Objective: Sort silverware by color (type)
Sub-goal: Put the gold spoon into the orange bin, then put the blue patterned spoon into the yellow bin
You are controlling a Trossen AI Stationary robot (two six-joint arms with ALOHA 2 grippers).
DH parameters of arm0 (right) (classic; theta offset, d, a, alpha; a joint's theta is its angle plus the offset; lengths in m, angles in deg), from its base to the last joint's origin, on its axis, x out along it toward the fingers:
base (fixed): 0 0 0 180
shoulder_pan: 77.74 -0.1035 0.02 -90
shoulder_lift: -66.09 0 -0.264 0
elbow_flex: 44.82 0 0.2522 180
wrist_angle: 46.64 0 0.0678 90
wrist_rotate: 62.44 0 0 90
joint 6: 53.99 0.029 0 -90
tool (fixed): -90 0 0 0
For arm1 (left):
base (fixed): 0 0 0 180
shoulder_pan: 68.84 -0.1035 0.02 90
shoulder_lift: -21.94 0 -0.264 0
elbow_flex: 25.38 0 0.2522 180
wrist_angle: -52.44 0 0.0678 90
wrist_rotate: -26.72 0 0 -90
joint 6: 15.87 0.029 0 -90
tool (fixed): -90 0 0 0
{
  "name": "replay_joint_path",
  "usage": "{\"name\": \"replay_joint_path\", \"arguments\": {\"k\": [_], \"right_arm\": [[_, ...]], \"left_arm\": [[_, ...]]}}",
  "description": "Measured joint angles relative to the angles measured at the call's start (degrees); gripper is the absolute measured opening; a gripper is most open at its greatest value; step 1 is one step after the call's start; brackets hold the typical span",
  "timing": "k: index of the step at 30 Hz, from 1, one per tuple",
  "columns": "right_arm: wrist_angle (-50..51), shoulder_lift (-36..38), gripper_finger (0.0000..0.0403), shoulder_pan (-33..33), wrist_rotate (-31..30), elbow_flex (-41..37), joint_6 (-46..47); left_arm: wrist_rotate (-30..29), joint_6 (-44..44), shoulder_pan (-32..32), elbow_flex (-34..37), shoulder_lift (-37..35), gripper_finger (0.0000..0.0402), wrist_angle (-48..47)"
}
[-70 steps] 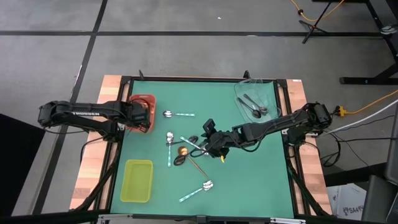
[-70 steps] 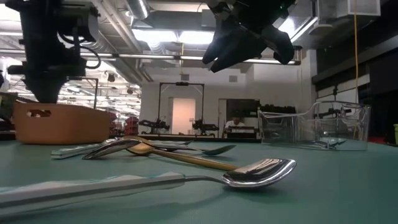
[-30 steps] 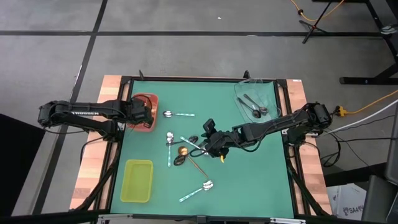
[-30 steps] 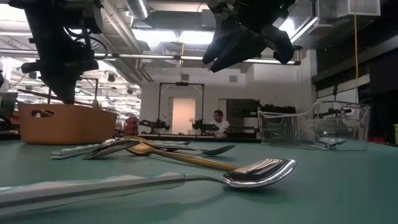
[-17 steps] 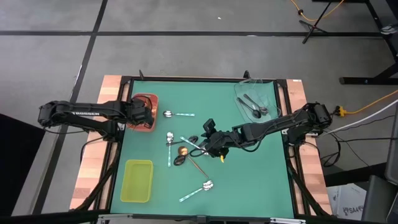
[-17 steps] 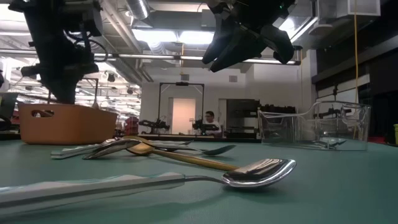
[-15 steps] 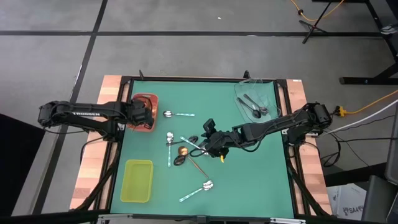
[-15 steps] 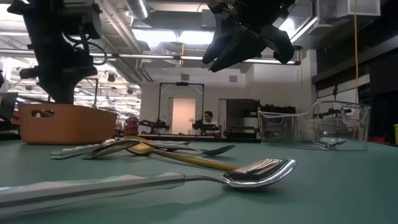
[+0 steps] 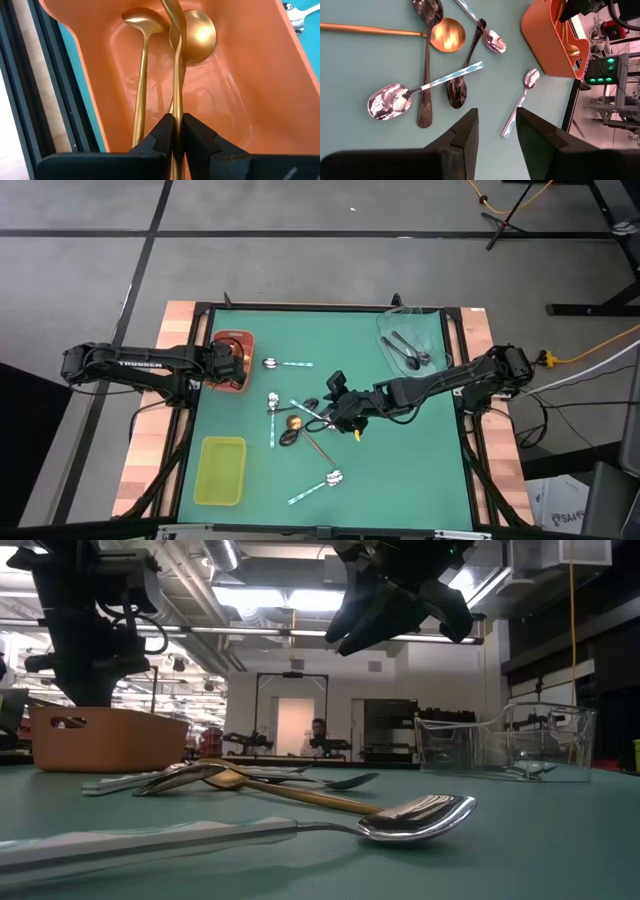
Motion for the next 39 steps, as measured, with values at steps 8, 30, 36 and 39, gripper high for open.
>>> {"name": "replay_joint_path", "arguments": {"k": [8,30,36,39], "right_arm": [[0.0,0.0,0.0124,0.0,0.0,0.0,0.0],[0.0,0.0,0.0124,0.0,0.0,0.0,0.0],[0.0,0.0,0.0124,0.0,0.0,0.0,0.0],[0.0,0.0,0.0124,0.0,0.0,0.0,0.0]], "left_arm": [[-0.3,0.0,0.0,0.0,0.0,0.0028,0.0],[-0.5,-0.1,0.0,0.0,0.0,0.0111,0.0],[-0.5,-0.1,0.0,0.0,0.0,0.0117,0.0],[-0.5,-0.2,0.0,0.0,0.0,0.0115,0.0]]}}
